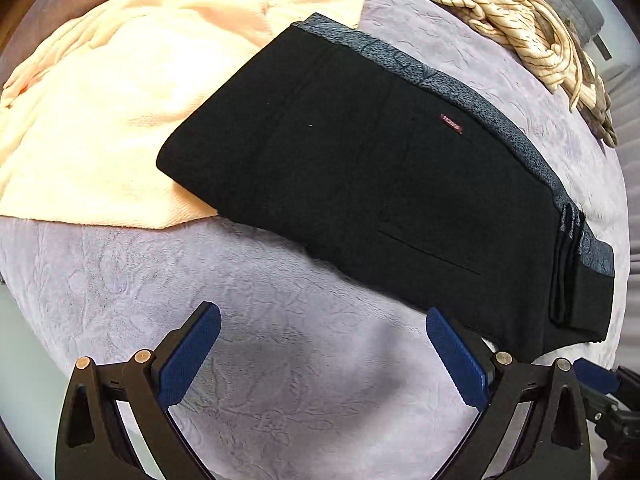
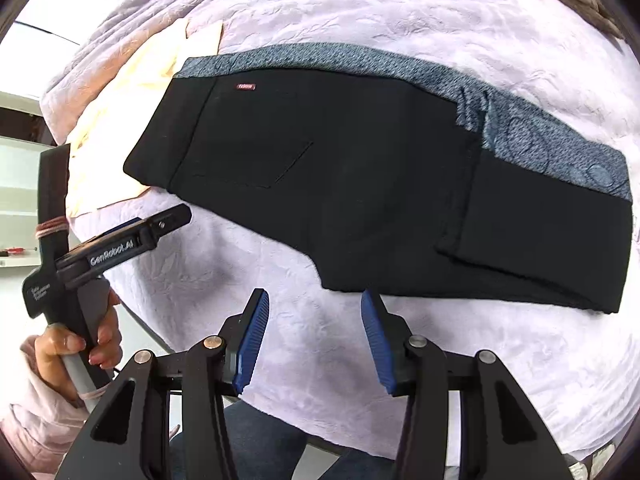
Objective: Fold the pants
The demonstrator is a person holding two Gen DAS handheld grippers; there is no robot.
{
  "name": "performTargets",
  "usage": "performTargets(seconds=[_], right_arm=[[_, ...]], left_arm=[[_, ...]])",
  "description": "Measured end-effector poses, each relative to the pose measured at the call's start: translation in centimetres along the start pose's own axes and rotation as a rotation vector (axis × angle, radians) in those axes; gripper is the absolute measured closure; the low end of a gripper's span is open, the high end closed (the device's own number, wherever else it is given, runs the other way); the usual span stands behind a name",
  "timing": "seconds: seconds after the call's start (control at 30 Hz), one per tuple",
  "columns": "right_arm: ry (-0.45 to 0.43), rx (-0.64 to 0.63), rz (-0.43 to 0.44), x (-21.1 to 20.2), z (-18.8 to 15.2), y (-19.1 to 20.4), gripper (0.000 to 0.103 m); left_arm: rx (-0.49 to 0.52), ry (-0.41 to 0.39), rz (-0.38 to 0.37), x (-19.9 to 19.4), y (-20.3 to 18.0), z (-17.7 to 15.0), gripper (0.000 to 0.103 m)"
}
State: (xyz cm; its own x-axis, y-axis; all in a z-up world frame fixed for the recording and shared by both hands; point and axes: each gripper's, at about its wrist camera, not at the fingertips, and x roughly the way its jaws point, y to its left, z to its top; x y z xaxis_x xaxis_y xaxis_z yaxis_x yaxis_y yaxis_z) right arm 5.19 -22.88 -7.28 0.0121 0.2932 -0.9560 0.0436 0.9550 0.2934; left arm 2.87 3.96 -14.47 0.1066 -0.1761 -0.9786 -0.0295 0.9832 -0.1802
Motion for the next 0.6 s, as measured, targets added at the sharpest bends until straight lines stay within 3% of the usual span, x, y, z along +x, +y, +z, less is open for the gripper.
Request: performTargets(seconds=[0.37,0.6], right_arm=[[0.021,0.006,0.028,0.7,-0.3,-0.1,0.051],[0.041,0.042,0.054,1.3,-0.4,-0.7,0.051]], left_arm=[[-0.143,-0.043,-0.111,-0.8,7.3,1.9,0.0],[-0.178,-0.03,-0.162,-1.4,7.2,2.1,0.0]])
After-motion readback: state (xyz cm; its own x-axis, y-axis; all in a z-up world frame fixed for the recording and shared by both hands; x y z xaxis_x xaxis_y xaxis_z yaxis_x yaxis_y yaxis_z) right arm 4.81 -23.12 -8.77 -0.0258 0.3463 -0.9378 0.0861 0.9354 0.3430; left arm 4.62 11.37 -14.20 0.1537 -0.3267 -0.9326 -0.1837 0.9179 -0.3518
